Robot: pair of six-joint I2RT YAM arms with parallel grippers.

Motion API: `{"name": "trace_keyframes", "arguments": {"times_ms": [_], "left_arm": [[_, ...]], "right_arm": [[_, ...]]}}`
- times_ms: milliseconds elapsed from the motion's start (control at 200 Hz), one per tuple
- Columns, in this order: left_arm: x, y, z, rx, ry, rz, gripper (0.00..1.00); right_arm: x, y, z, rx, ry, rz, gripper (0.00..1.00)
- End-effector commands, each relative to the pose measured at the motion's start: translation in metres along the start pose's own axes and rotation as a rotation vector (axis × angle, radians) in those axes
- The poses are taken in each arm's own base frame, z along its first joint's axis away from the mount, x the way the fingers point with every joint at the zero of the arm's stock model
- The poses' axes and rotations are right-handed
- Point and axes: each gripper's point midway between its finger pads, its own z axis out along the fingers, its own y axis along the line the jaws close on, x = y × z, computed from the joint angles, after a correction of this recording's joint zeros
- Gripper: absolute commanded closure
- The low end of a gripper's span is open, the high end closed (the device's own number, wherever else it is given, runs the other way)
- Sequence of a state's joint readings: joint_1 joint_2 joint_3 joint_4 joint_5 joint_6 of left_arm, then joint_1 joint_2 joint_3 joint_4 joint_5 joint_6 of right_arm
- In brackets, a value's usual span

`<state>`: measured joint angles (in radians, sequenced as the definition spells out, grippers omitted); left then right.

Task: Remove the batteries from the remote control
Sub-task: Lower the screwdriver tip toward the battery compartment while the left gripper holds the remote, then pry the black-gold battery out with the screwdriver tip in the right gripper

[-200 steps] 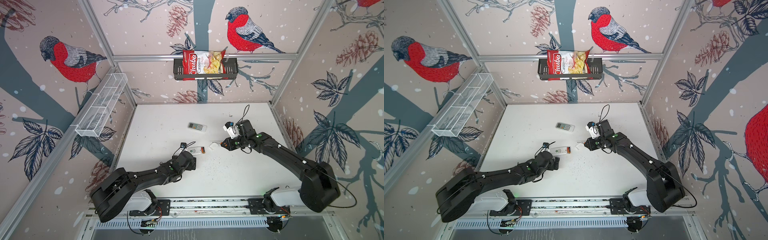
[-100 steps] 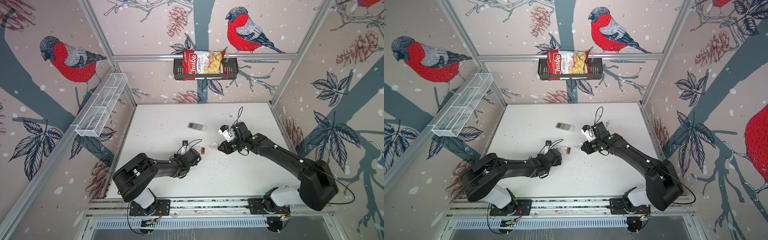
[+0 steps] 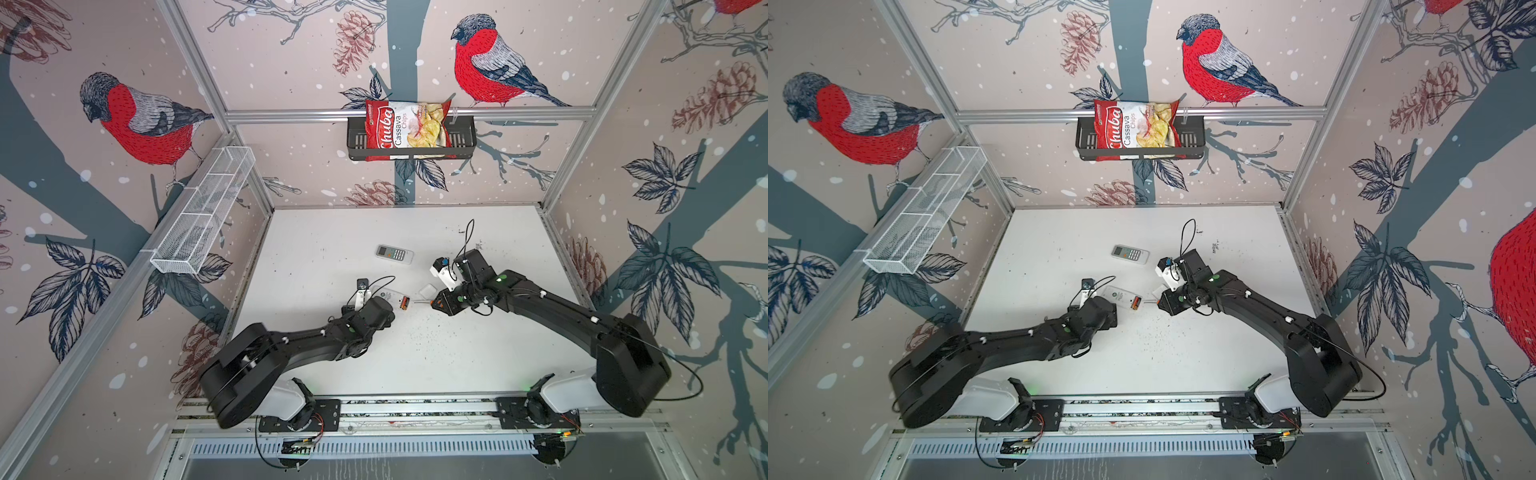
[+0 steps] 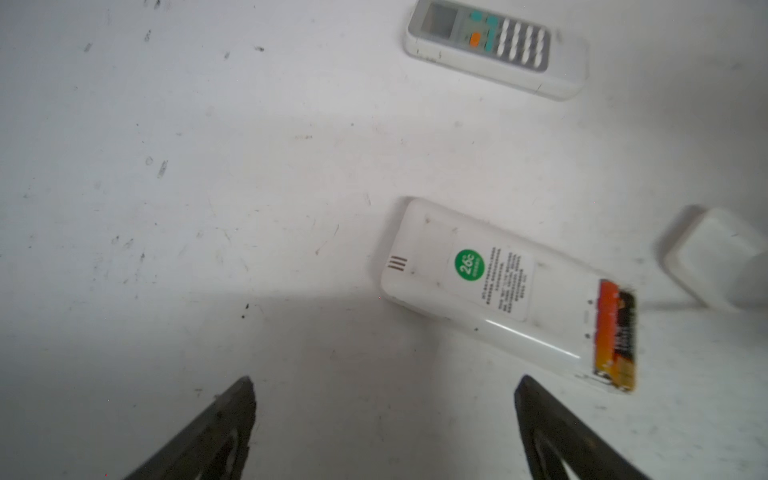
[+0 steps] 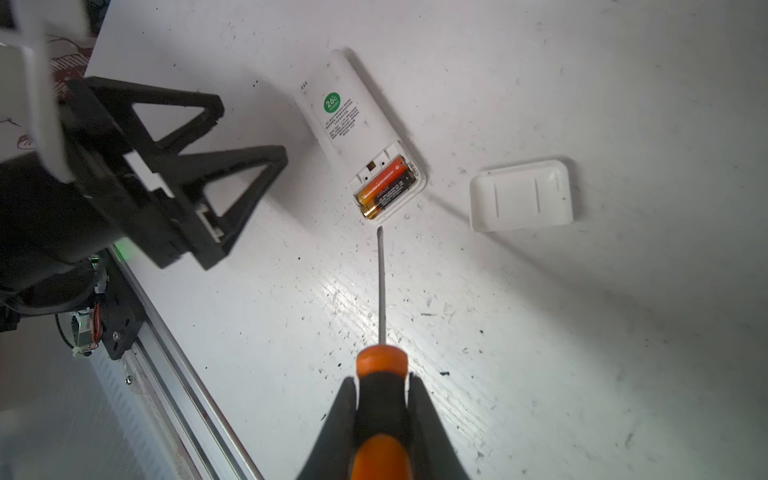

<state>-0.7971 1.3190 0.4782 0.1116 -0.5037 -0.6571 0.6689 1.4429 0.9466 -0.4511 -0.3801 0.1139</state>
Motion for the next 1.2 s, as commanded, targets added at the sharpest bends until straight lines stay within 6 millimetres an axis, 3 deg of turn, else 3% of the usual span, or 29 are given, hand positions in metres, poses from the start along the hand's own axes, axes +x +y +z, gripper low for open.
{"name": "trace_keyframes", "arguments": {"times_ms": [0, 95, 230, 535, 1196], "left_arm": [[-0.018, -0.015, -0.011, 0.173, -0.034, -0.069, 0.05], [-0.033, -0.015, -0.017, 0.226, -0.091, -0.084, 0.08], [-0.039, -0.021, -0.01, 0.225, -0.069, -0.045, 0.14], [-0.021, -0.028, 0.024, 0.207, 0.04, -0.009, 0.1], [-0.019, -0.036, 0.05, 0.221, 0.07, -0.004, 0.13]], "right_arm": [[0.0, 0.001, 0.005, 0.008, 0.014, -0.026, 1.0], [0.001, 0.002, 0.009, 0.015, 0.026, -0.031, 1.0], [-0.005, 0.003, 0.012, 0.027, 0.024, -0.039, 1.0], [-0.011, 0.003, 0.023, 0.051, 0.047, -0.06, 1.0], [-0.013, -0.007, 0.042, 0.07, 0.082, -0.067, 1.0]]}}
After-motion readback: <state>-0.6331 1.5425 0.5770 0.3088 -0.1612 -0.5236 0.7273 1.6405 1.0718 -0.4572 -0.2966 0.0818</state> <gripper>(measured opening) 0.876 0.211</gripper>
